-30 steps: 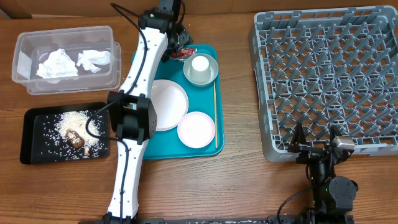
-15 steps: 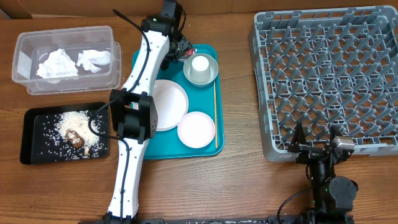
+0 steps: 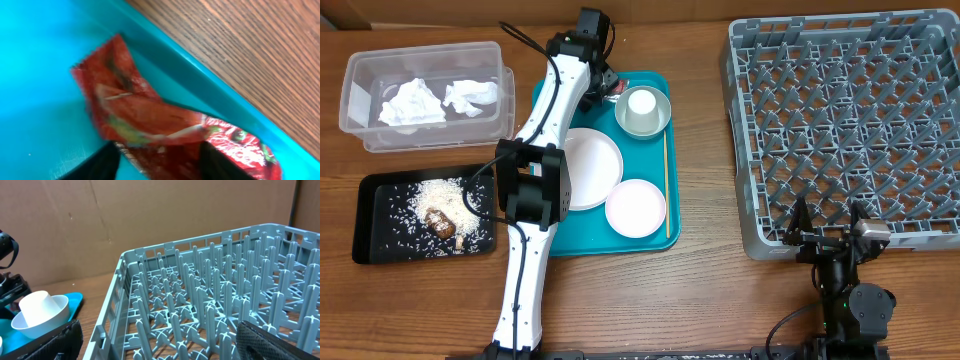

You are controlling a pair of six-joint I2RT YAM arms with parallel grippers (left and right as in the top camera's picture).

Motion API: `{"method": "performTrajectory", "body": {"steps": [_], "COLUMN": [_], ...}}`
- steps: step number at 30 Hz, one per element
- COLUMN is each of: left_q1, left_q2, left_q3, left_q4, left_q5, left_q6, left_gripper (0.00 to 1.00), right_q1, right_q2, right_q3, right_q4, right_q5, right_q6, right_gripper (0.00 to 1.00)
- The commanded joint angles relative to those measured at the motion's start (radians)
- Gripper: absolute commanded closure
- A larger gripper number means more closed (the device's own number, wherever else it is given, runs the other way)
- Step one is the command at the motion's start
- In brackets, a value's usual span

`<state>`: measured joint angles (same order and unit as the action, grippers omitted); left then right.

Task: Sort waste into correct bins and load items into the dishwasher
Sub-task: 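Reach the left gripper to the red wrapper and grasp it, then carry the red wrapper left and drop it into the clear bin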

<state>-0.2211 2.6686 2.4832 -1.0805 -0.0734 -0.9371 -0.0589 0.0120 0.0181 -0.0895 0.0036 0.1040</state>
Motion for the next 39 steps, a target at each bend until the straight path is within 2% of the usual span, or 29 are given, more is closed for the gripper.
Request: {"method": "performTrajectory", "body": {"steps": [1, 7, 15, 22, 29, 37, 39], "left_q1": [0.003, 0.006, 0.017, 0.076, 0.215, 0.409, 0.445], "left_q2": [0.008, -0.021, -0.090, -0.200, -0.253, -0.245, -0.244], "left_q3": [-0.038, 0.021, 0.216, 0.293, 0.295, 0.252, 0.219], "left_q4": [-0.006, -0.030, -0.097, -0.131, -0.282, -0.389, -0.381], "left_q5": [-0.004, -0.005, -0.032, -0.123, -0.267, -0.267, -0.266], "left_q6": [0.018, 0.125, 0.159, 0.217, 0.216, 0.172, 0.172], "left_gripper": [0.63, 0.95, 0.96, 0.96, 0.96, 0.96, 0.90], "right_q1": [-0.002, -0.002, -0.002, -0.001, -0.002, -0.002, -0.002], "right_q2": [-0.009, -0.009, -0.009, -0.009, -0.009, -0.009, -0.009], "right_q3": [-0.010, -0.010, -0.010, -0.010, -0.010, -0.010, -0.010], "right_q4": [0.006, 0.006, 0.006, 0.006, 0.006, 0.006, 0.006], "right_q5": [-0.005, -0.005, -0.005, -0.005, -0.005, -0.005, -0.005], "right_q6": [0.000, 0.000, 0.000, 0.000, 0.000, 0.000, 0.000], "right_gripper": [0.00, 0.00, 0.00, 0.00, 0.00, 0.00, 0.00]}}
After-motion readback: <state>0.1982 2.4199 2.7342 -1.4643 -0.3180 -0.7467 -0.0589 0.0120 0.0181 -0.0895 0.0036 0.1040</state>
